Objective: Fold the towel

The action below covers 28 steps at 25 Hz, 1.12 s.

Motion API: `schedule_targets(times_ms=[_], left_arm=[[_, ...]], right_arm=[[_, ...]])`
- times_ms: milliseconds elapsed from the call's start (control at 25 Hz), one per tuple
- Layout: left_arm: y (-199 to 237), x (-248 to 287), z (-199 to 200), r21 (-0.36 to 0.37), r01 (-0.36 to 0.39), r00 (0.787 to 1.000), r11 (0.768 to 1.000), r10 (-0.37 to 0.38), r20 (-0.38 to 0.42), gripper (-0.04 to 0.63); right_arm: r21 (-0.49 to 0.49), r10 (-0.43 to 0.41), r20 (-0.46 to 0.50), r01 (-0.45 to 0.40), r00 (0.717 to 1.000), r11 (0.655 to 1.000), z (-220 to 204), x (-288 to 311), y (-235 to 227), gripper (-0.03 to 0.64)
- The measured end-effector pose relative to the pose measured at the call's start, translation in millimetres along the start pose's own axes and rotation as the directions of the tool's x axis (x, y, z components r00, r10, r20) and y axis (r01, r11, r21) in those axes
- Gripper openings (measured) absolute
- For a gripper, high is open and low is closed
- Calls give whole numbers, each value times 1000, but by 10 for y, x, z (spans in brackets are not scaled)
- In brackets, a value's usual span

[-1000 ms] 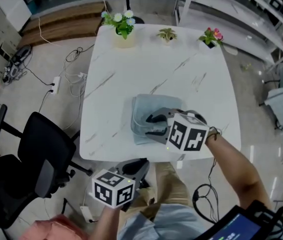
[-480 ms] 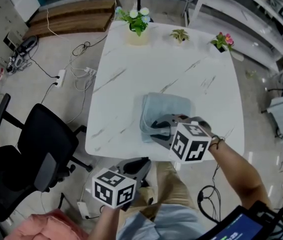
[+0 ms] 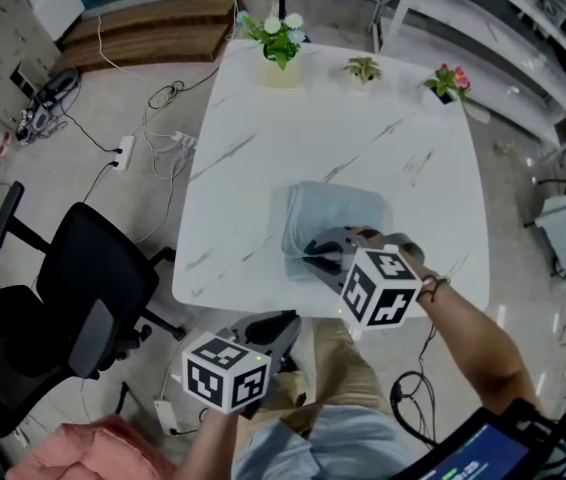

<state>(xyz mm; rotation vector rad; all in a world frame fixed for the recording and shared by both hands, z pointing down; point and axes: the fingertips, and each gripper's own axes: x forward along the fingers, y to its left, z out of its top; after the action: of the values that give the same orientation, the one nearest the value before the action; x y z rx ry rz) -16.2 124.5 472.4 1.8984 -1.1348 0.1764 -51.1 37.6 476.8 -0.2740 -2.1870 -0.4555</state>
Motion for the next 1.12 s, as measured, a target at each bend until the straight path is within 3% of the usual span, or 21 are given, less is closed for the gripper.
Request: schedule_targets(times_ms=[360, 520, 760, 960, 1040, 1120], left_arm=[[-143, -168, 97, 30, -1, 1000, 1000, 0, 31, 26], [-105, -176, 3, 19, -10, 1000, 1000, 10, 21, 26], [12, -121, -82, 4, -16, 1000, 1000, 16, 8, 26], [79, -20, -37, 21, -12, 1000, 1000, 12, 1, 26], [74, 6, 38, 44, -7, 1000, 999, 7, 2, 26], [23, -9, 155, 68, 0, 1000, 998, -1, 9, 26]], right_arm=[[-21, -67, 117, 70, 991, 997, 433, -742, -195, 40], [-85, -35, 96, 44, 995, 995, 407, -519, 119, 41], [-114, 6, 18, -4, 1000, 994, 21, -58, 503, 54], [-62, 15, 19, -14, 1000, 998, -157, 134, 632, 93], [-30, 28, 61, -26, 998, 999, -64, 6, 651, 199], [45, 8, 151, -15, 989, 999, 87, -307, 581, 215]])
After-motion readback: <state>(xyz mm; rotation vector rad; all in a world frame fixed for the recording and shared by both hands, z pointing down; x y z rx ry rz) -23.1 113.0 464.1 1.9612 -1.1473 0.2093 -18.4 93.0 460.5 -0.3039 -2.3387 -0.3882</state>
